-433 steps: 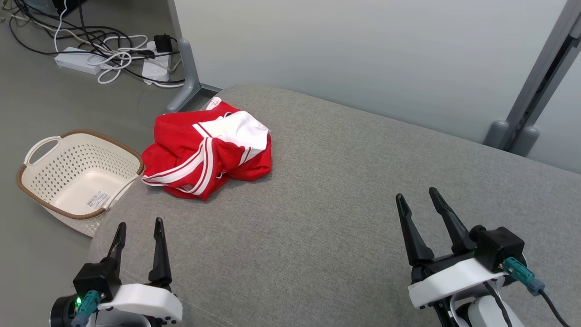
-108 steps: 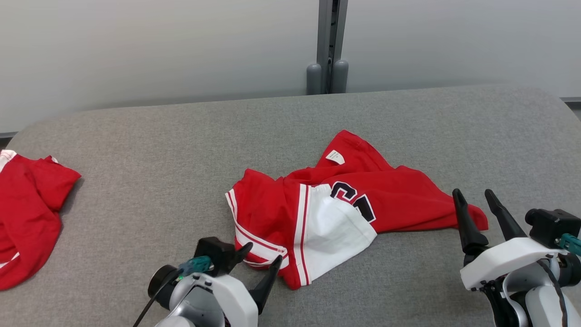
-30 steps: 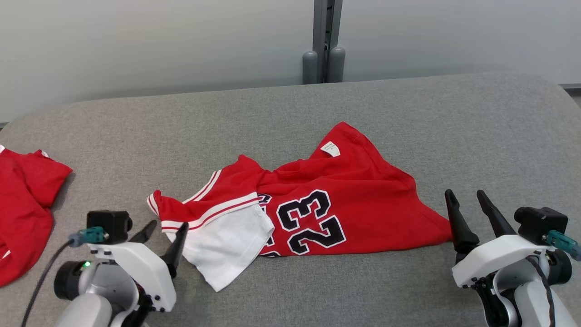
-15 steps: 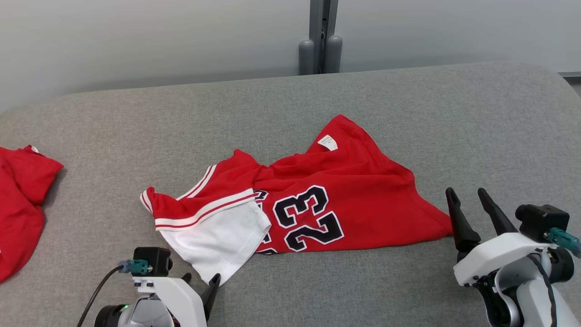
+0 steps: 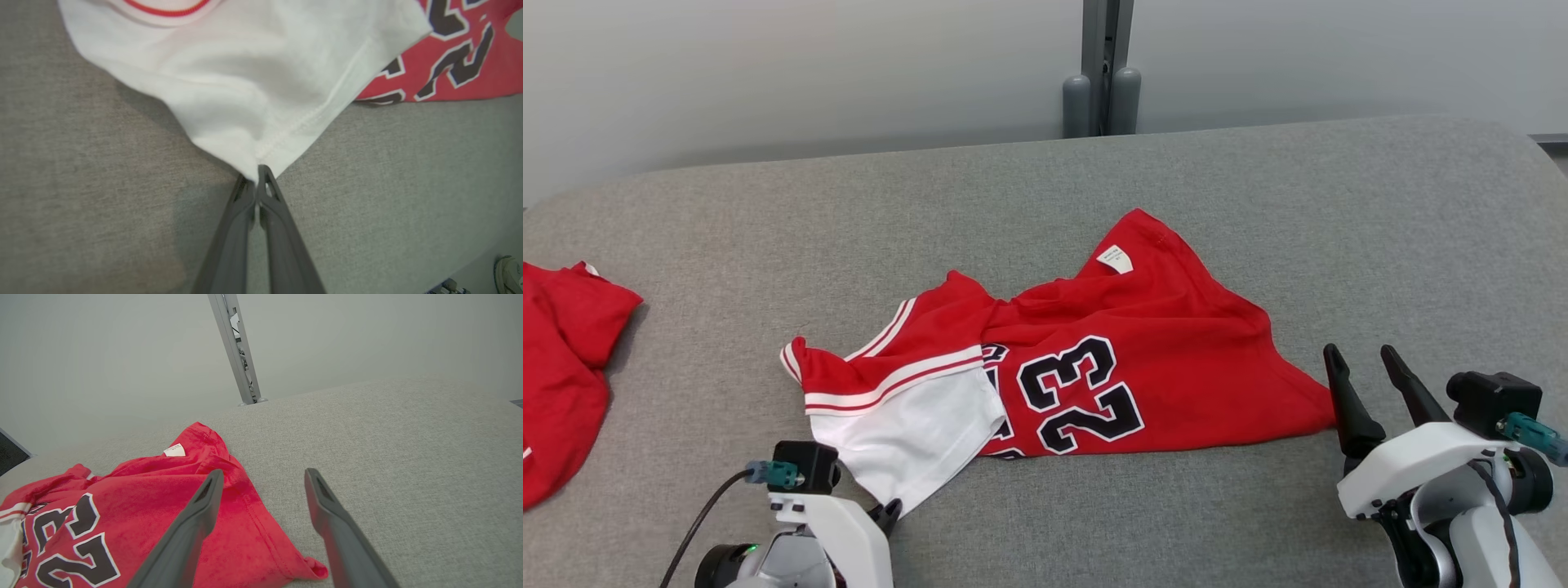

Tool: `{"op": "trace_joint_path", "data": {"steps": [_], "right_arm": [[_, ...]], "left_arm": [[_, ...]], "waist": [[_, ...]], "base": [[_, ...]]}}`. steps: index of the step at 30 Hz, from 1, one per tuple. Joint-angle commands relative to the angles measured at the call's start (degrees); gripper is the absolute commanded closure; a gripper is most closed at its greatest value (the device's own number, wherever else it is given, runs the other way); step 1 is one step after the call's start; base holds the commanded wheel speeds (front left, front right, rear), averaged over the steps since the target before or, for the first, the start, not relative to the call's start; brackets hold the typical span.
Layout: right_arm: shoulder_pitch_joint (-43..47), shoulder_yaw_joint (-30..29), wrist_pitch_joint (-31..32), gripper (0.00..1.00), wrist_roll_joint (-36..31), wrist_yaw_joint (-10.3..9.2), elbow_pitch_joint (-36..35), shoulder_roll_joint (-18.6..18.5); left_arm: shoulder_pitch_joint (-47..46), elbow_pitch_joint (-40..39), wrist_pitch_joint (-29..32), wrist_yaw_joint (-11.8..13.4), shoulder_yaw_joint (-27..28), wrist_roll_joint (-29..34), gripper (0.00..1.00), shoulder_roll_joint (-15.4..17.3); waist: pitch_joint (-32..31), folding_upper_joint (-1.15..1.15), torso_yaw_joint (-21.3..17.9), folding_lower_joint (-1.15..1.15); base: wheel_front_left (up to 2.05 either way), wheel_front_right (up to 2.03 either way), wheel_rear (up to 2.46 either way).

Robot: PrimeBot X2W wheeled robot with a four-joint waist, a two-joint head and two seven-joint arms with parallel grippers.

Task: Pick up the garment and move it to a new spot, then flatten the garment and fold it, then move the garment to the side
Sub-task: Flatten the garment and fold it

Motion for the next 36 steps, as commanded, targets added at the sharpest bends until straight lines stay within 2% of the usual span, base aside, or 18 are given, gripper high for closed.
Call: {"op": "trace_joint_path", "data": {"steps": [1,2,3,5,13,19,24,30,36], "right_arm": [[0.43,-0.41,-0.17,0.00,-0.20,0.01,0.06,-0.31],[0.43,-0.41,-0.17,0.00,-0.20,0.01,0.06,-0.31],[0.70,-0.56,-0.05,0.00,-0.25,0.01,0.07,-0.49],[0.81,-0.57,0.02,0.00,-0.25,0.01,0.05,-0.56],[1.64,-0.87,0.84,0.00,-0.31,0.01,-0.22,-0.85],[2.01,-1.57,1.44,0.00,-0.39,0.01,-0.73,-1.25],[2.24,-2.19,1.81,0.00,-0.72,0.01,-1.27,-1.39],[2.00,-1.91,2.13,0.00,-0.98,0.01,-1.53,-0.89],[1.68,-1.73,2.25,0.00,-0.98,0.01,-1.38,-0.93]], "left_arm": [[1.25,-1.89,0.53,-0.28,0.65,-0.37,1.00,1.79],[1.25,-1.89,0.53,-0.28,0.65,-0.37,1.00,1.79],[2.28,-4.54,1.08,0.24,1.45,-0.72,1.00,3.52],[3.15,-6.18,1.48,0.46,1.95,-1.20,1.00,4.33],[11.20,-19.45,6.49,2.94,5.42,-4.72,1.00,11.41],[16.03,-24.84,8.64,5.37,7.62,-6.60,1.00,14.50],[18.14,-26.50,9.35,6.61,8.31,-7.32,1.00,15.35],[17.63,-23.96,10.43,6.36,6.45,-7.09,1.00,14.31],[15.14,-20.50,8.93,5.33,5.20,-6.20,1.00,12.48]], "waist": [[-0.62,0.00,0.59,0.00],[-0.62,0.00,0.59,0.00],[-1.01,0.00,1.03,0.00],[-1.19,0.00,1.28,0.00],[-2.06,0.00,2.88,0.00],[-2.30,0.00,3.60,0.00],[-2.18,0.00,3.84,0.00],[-1.57,0.00,3.72,0.00],[-1.15,0.00,3.54,0.00]], "base": [[0.00,0.00,0.00],[0.00,0.00,0.00],[0.00,0.00,0.00],[0.00,0.00,0.00],[0.00,0.00,0.00],[0.00,0.00,0.00],[0.00,0.00,0.00],[0.00,0.00,0.00],[0.00,0.00,0.00]]}}
